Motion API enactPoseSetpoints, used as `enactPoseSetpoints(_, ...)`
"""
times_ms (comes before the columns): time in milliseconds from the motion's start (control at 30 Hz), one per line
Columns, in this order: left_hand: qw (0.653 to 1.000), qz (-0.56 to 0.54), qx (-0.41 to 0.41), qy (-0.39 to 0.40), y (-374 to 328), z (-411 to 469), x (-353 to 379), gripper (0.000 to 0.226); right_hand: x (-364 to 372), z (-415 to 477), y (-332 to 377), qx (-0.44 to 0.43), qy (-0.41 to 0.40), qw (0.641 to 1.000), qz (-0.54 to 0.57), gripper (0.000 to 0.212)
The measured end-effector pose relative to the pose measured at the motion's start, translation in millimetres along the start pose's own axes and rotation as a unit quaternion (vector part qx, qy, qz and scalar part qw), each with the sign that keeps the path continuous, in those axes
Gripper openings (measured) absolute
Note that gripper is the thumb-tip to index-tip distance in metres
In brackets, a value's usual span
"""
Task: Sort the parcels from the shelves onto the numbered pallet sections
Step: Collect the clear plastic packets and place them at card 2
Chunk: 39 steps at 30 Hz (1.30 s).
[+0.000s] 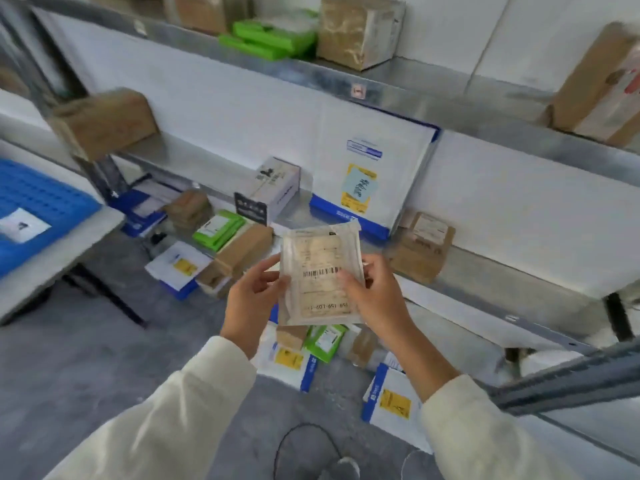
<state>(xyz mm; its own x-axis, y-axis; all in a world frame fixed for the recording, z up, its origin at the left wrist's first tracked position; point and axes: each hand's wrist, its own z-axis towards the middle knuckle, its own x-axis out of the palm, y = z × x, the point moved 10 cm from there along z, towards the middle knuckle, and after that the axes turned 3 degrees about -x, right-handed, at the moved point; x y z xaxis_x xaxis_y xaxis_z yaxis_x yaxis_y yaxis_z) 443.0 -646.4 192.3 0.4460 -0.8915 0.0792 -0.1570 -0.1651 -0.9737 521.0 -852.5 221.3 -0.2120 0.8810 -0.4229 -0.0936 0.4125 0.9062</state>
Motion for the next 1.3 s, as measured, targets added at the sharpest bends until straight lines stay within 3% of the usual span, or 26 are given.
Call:
enactPoseSetpoints(267,0.976,-0.053,0.037,-0.206,-12,-91,-243,0.032,230,-52,113,-0.096,0.200,0.975,0.001,0.031)
enactPoseSetpoints(533,0.927,-0.043,0.074,-0.365,-16,-192,-404,0.037,398,-133,190,-0.161,0.329,0.930,0.015,0.036)
enactPoseSetpoints(900,0.850,-0.078,0.063,-0.518,-11,-220,-525,0.041,557,-156,255,-0.215,0.455,0.863,0.041,0.033)
enactPoseSetpoints(1300,0.796,-0.132,0.052,-0.588,-46,-157,-627,0.038,696,-106,326,-0.232,0.525,0.814,0.085,0.032)
